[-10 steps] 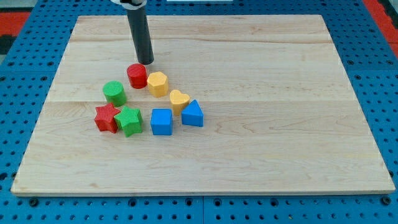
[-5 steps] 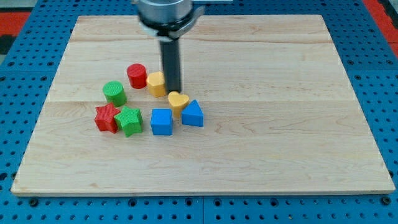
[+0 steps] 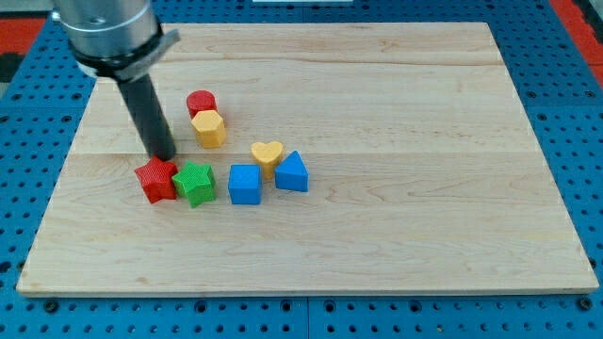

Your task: Push yellow hexagon diagonally above the yellow heart

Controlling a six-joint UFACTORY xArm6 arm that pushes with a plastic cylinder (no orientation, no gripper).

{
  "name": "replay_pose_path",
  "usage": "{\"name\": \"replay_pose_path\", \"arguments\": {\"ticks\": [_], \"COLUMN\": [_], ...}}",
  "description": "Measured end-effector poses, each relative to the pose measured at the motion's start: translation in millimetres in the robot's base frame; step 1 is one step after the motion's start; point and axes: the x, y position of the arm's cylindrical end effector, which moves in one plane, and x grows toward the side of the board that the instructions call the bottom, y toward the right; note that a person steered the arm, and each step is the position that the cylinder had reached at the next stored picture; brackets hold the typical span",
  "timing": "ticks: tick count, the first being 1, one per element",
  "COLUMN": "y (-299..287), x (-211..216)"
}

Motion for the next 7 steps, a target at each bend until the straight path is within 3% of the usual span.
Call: {"name": "replay_pose_path", "arguments": {"ticks": [3, 5, 7], "y": [15, 67, 52], "x": [-25, -25, 14]}}
